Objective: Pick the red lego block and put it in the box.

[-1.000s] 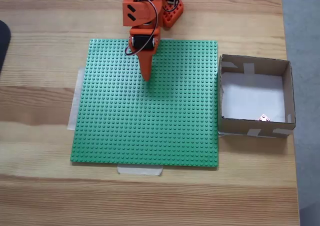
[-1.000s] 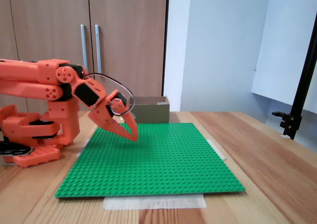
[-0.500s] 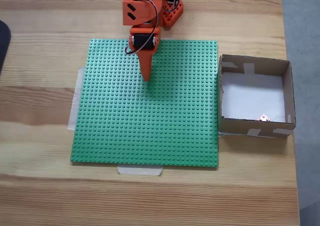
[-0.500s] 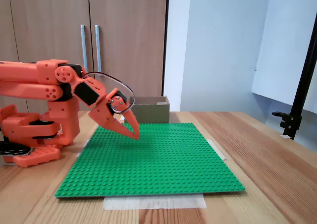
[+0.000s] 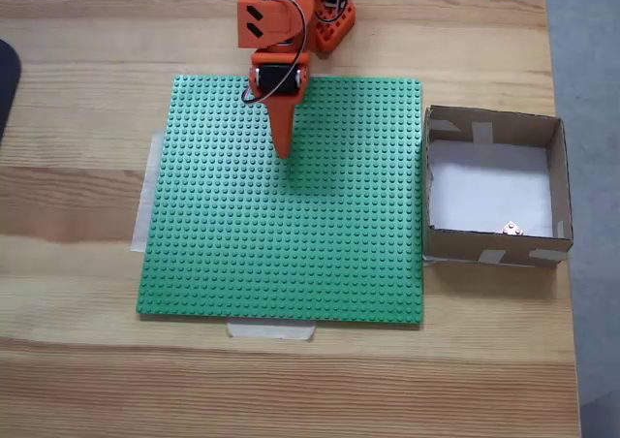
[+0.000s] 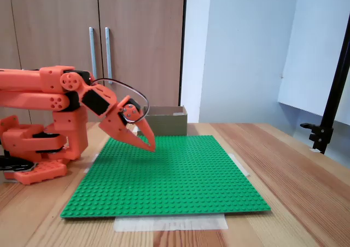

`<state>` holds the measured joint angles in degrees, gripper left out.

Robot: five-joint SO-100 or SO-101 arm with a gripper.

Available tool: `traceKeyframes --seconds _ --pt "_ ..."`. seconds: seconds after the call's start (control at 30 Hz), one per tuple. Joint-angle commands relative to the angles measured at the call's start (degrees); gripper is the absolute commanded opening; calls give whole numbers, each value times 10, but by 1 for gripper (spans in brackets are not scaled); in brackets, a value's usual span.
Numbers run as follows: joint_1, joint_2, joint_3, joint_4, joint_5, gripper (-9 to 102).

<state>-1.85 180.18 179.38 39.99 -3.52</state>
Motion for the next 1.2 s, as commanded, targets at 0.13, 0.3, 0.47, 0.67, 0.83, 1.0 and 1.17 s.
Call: traceKeyframes --seconds 0.13,0.3,0.47,0.67,0.83,1.0,1.17 --pt "0 16 14 -4 -7 -1" --pt "0 26 18 0 -6 -1" --pt "1 38 25 0 -1 -1" --pt "1 45 28 4 3 -1" --pt "1 45 33 4 -2 -1" --pt "1 45 39 4 -32 -1" --pt "2 45 39 4 -28 -1"
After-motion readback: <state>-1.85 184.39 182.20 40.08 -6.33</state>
